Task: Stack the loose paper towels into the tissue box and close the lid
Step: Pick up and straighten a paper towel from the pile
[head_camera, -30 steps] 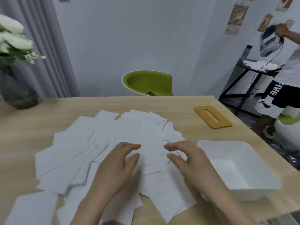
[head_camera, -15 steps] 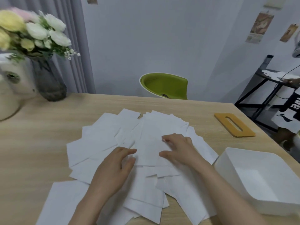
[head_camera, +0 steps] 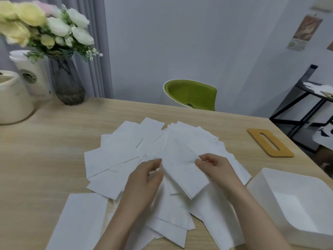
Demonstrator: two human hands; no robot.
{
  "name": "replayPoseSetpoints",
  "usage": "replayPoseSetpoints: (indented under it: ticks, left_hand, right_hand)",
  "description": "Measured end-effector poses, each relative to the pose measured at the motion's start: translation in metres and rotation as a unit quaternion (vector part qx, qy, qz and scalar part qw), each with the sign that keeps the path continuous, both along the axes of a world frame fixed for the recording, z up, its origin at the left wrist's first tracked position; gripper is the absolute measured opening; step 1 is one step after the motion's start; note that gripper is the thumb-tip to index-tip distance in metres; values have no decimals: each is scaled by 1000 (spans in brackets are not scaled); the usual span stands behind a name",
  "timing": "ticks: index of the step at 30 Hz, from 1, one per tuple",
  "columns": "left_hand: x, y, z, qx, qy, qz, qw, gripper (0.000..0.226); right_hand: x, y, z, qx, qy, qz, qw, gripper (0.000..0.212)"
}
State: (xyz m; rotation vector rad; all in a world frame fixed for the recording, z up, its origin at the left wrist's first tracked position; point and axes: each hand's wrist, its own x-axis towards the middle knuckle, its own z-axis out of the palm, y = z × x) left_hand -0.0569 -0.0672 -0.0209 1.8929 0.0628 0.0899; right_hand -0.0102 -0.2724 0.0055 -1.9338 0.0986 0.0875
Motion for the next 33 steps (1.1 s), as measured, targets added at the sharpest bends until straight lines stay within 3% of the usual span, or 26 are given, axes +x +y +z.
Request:
replayPoseSetpoints:
  ticks: [4, 9, 15, 18, 21, 25, 33]
  left_hand:
    - [1, -15, 2, -153, 56, 58, 985, 29]
    - [-2, -22, 5, -366, 117, 21, 923, 23]
    - [-1, -19, -6, -290, 116, 105, 944, 21]
    - [0, -12, -10, -336, 135, 121, 924, 20]
    - [2, -6, -17, -366, 157, 130, 908, 16]
    - [3, -2, -24, -361, 173, 142, 905, 16]
    - [2, 2, -26, -333, 178, 135, 916, 22]
  right_hand:
    - [-19, 16, -2, 96, 36, -65, 993, 3]
    - [-42, 41, -13, 168, 3, -87, 982, 6]
    - [-49, 44, -29, 114, -1, -91, 989, 6]
    - [-37, 21, -35, -39, -34, -165, 985, 15]
    - [-25, 1, -35, -141, -15, -148, 979, 32]
    - [-14, -2, -38, -131, 55, -118, 983, 46]
    - [-8, 1, -37, -149, 9, -114, 982, 50]
